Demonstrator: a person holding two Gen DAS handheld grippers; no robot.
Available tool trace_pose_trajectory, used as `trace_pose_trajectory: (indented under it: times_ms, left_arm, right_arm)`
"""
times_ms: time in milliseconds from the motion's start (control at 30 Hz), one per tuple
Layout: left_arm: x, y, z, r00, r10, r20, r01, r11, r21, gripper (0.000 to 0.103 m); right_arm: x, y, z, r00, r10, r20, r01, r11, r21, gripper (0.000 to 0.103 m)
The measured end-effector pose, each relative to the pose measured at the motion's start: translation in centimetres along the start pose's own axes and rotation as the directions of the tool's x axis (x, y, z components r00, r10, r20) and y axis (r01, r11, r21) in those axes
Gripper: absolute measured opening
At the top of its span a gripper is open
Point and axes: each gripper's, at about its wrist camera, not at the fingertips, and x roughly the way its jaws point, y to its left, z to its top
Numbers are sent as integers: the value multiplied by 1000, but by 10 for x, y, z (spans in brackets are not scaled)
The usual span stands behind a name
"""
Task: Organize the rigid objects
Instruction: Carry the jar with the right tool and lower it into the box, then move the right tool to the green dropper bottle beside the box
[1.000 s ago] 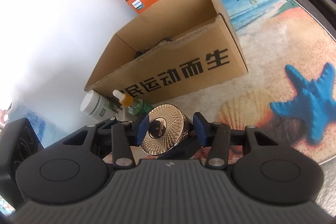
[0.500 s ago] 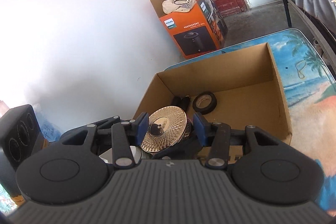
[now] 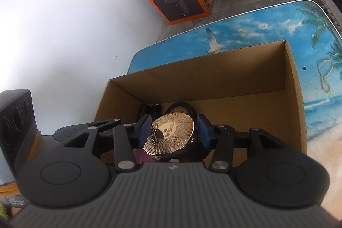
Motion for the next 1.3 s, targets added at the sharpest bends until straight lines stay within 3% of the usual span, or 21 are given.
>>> trace_pose_trajectory:
  times_ms: [233,533,767,900,1033,1167,1300]
  left_arm:
    - [47,12,21,997,2,-80,-8,997,-72,57]
    - [70,16,27,993,20,-120,-32,995,-93,57]
    - [64,12,27,996,15,-89,-23,996,-87,70]
    - [38,7,27,999,2,-39,-6,997,-80,77]
    - [-4,-2,22,1000,10,11,-9,999,-44,82]
    - [-62,-11,4,993,6,114,-6,1000,6,87]
    - [-117,-17,-35,974,-6,225,-5,999,51,91]
  right_arm:
    - [40,-27,20,998,-27,-51,27,1000,-1,45]
    - [63,-30,30,997,-53,-50,49,997,-65,45]
    - [52,-23,28,998,-56,-14,54,993,-101,46]
    - [20,-10,24,998,-31,56,37,993,-111,47]
    - [-42,5,9,984,39,175,-18,993,-118,47]
    - [-122,18,-27,939,113,326,-66,986,-151,47]
    - [-186,23,-79,883,160,441,-89,980,-178,47]
